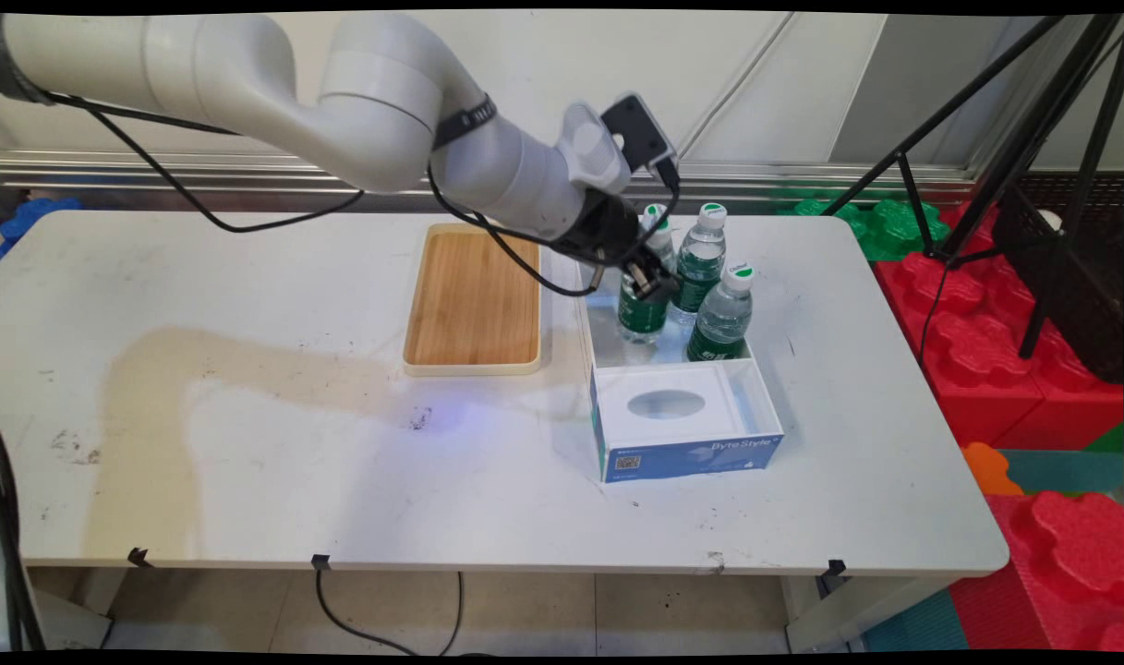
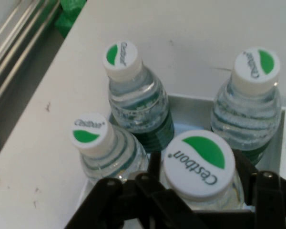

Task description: Place the picked object on the tray

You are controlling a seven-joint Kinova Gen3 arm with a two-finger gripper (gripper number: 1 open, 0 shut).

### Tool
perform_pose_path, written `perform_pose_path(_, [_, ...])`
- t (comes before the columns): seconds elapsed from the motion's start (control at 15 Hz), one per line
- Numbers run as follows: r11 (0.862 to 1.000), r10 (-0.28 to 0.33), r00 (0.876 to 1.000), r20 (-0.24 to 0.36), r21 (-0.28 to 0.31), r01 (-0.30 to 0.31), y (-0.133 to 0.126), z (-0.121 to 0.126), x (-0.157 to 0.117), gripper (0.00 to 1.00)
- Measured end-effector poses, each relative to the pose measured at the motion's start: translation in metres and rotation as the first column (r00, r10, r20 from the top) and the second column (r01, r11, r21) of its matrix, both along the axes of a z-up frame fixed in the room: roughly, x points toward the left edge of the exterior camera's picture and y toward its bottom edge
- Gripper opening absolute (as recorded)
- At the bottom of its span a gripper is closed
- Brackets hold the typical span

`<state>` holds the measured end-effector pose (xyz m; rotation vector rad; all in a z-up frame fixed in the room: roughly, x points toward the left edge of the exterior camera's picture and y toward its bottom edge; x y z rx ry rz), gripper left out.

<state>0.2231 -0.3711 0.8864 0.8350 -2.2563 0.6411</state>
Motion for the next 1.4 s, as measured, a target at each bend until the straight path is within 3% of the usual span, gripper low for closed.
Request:
perform_pose_path(0.27, [0.999,-0.009,1.000,-0.012,-0.044,0.008,0.014,0.032,0.013,0.00])
perform_pose_path(0.67, [0.996,-0.006,1.000,-0.018,-0.093,0.005,0.038,0.074,0.053,0.00])
perform_pose_path(1.13, [0.990,0.064,0.998,-0.022,-0.122,-0.066,0.061,0.104,0.110,0.00])
perform_pose_path(1.4, [0.986,0.109,0.994,-0.019,-0.124,-0.111,0.060,0.111,0.129,0.00])
